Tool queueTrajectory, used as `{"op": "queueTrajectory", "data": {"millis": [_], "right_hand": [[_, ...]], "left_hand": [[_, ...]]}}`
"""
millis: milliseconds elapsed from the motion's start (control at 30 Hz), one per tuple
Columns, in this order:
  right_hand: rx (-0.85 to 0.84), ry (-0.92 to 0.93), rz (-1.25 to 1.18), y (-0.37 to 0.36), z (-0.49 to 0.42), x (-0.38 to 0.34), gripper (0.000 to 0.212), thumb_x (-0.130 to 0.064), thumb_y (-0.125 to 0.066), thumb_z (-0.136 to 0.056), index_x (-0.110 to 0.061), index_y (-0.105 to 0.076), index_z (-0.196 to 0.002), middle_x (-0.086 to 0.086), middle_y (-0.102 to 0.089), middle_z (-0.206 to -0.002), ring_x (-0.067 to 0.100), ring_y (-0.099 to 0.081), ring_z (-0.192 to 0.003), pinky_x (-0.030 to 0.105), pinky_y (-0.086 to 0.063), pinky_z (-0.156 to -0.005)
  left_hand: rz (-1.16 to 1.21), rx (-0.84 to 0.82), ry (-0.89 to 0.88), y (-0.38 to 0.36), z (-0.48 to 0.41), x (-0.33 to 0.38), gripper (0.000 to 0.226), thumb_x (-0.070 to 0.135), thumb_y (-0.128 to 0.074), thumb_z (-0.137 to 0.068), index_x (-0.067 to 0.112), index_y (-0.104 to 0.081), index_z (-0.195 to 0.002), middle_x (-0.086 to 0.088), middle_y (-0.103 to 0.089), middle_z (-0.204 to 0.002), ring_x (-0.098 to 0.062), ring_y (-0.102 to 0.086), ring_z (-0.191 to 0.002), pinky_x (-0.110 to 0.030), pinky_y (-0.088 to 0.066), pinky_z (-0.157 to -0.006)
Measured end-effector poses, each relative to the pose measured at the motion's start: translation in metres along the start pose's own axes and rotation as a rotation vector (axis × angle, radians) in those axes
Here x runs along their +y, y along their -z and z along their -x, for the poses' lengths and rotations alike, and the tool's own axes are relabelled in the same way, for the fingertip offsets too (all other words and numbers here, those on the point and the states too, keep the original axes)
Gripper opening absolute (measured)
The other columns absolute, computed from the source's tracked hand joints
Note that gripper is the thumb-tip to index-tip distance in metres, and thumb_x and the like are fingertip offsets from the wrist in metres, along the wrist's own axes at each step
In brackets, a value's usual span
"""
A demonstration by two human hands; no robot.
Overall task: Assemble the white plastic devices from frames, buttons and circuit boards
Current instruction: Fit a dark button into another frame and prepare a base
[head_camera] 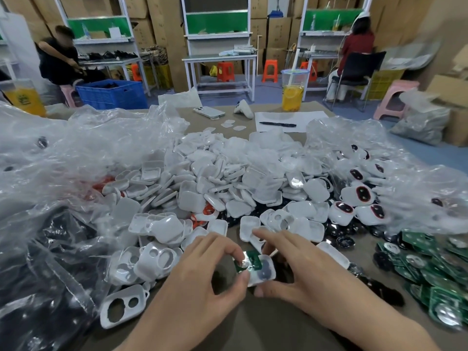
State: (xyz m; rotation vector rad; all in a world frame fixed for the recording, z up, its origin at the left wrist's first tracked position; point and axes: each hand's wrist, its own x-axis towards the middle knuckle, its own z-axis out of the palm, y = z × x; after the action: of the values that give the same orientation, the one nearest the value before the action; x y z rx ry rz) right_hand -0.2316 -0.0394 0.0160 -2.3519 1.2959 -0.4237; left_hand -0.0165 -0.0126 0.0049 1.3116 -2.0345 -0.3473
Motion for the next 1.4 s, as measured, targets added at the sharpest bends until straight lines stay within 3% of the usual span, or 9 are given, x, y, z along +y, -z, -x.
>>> {"op": "queueTrajectory", "data": {"millis": [133,233,333,400,567,733,933,1167,1400], "right_hand": [[-0.012,0.037,0.036,0.001,0.0,-0.003,0.08,-0.072,-0.06,-0.08,-0.058,-0.013,-0.144,-0.034,-0.034,-0.128,-0.016,-0.024,-0.119,-0.005,-0.017,-0.095],[0.013,0.054,0.017,0.002,0.001,-0.001,0.078,-0.076,-0.058,-0.078,-0.062,-0.012,-0.14,-0.037,-0.034,-0.127,-0.021,-0.03,-0.117,0.0,-0.026,-0.093],[0.108,0.063,-0.074,0.004,0.002,0.0,0.072,-0.072,-0.061,-0.076,-0.058,-0.031,-0.14,-0.035,-0.04,-0.124,-0.017,-0.041,-0.114,0.004,-0.034,-0.087],[0.171,0.064,-0.154,0.003,0.002,-0.002,0.062,-0.065,-0.065,-0.078,-0.053,-0.044,-0.136,-0.03,-0.048,-0.12,-0.01,-0.047,-0.114,0.005,-0.037,-0.084],[0.257,0.073,-0.155,0.0,0.003,-0.003,0.043,-0.06,-0.057,-0.087,-0.047,-0.056,-0.128,-0.023,-0.057,-0.11,0.003,-0.055,-0.107,0.012,-0.04,-0.09],[0.331,0.049,-0.211,0.002,0.003,-0.004,0.037,-0.059,-0.053,-0.09,-0.043,-0.062,-0.122,-0.023,-0.062,-0.105,0.007,-0.058,-0.101,0.013,-0.043,-0.081],[0.34,0.014,-0.237,0.003,0.003,0.001,0.034,-0.063,-0.047,-0.094,-0.043,-0.066,-0.113,-0.028,-0.063,-0.102,0.004,-0.06,-0.097,0.012,-0.042,-0.081],[0.286,-0.014,-0.163,0.005,0.006,0.006,0.034,-0.06,-0.038,-0.097,-0.044,-0.063,-0.114,-0.037,-0.058,-0.111,-0.006,-0.058,-0.1,0.007,-0.04,-0.081],[0.183,-0.023,-0.087,0.004,0.006,0.007,0.036,-0.062,-0.04,-0.093,-0.044,-0.061,-0.117,-0.036,-0.058,-0.1,-0.007,-0.055,-0.093,0.008,-0.039,-0.08]], "left_hand": [[-0.029,0.024,-0.012,0.003,-0.001,-0.002,0.014,0.046,-0.06,-0.082,0.042,-0.054,-0.093,0.025,-0.057,-0.103,-0.001,-0.056,-0.106,-0.012,-0.038,-0.09],[-0.031,0.043,-0.008,0.001,-0.001,-0.003,0.013,0.047,-0.06,-0.082,0.042,-0.055,-0.092,0.026,-0.058,-0.104,-0.001,-0.057,-0.107,-0.009,-0.038,-0.09],[0.113,0.135,0.13,0.0,-0.002,-0.001,0.02,0.057,-0.059,-0.079,0.042,-0.06,-0.091,0.021,-0.065,-0.095,-0.003,-0.063,-0.093,-0.007,-0.042,-0.078],[0.28,0.217,0.247,0.0,-0.004,0.001,0.029,0.063,-0.056,-0.076,0.039,-0.063,-0.091,0.016,-0.072,-0.084,-0.008,-0.067,-0.076,-0.012,-0.047,-0.067],[0.652,0.267,0.389,0.001,-0.012,0.005,0.027,0.055,-0.076,-0.082,0.029,-0.069,-0.081,-0.003,-0.074,-0.07,-0.016,-0.072,-0.066,-0.039,-0.06,-0.074],[0.684,0.263,0.389,0.001,-0.017,0.008,0.024,0.05,-0.063,-0.077,0.026,-0.068,-0.077,-0.004,-0.069,-0.06,-0.016,-0.068,-0.06,-0.017,-0.054,-0.062],[0.716,0.257,0.386,-0.001,-0.017,0.007,0.024,0.051,-0.061,-0.076,0.027,-0.066,-0.074,-0.004,-0.068,-0.06,-0.021,-0.069,-0.062,-0.024,-0.057,-0.064],[0.64,0.224,0.36,0.002,-0.015,0.005,0.023,0.051,-0.062,-0.076,0.029,-0.064,-0.076,0.002,-0.064,-0.06,-0.004,-0.055,-0.055,-0.009,-0.04,-0.055],[0.602,0.22,0.343,-0.001,-0.015,0.007,0.013,0.047,-0.063,-0.077,0.036,-0.065,-0.083,0.005,-0.076,-0.083,-0.01,-0.071,-0.07,-0.01,-0.048,-0.065]]}}
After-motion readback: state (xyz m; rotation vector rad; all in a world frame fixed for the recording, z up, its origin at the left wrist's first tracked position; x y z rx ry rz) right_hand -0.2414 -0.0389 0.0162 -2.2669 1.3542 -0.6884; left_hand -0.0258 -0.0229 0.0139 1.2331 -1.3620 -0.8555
